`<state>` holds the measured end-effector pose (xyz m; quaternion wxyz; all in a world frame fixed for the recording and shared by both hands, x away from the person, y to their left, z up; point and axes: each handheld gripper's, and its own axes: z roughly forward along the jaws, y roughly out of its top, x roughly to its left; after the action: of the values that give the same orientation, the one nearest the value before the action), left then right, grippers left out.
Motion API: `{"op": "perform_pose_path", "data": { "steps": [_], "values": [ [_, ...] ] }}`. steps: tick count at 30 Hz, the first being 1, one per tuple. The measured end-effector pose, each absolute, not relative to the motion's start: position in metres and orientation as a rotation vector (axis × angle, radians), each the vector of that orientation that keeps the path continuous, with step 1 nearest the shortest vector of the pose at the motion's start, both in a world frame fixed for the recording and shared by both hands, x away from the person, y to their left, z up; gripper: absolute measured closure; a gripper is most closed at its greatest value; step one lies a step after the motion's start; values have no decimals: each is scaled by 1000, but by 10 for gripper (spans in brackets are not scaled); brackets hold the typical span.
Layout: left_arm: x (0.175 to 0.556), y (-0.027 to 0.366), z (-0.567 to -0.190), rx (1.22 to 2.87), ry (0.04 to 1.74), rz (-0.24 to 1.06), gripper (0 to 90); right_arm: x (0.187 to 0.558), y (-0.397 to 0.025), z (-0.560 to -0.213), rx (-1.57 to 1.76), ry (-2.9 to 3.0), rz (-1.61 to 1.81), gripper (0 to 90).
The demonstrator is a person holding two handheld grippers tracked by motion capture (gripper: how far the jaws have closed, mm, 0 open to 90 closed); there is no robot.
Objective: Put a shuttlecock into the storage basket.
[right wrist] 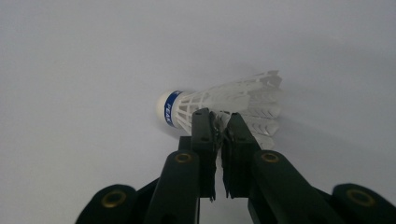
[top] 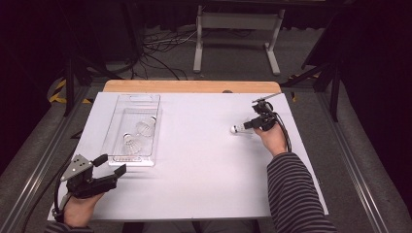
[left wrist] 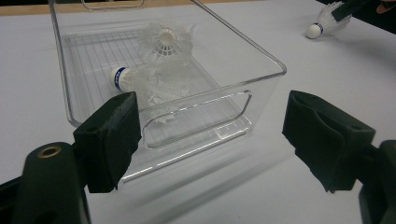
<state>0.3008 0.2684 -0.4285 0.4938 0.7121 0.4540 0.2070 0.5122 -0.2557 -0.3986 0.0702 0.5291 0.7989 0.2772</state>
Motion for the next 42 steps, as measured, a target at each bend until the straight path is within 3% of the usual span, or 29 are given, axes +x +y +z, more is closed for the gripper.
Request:
{"op": "perform_pose_path", "data": {
  "steps": [42],
  "values": [
    [300,269,-429,1733,1097,499,202,488,-244,-373,1402,2497,909,900]
  ]
}}
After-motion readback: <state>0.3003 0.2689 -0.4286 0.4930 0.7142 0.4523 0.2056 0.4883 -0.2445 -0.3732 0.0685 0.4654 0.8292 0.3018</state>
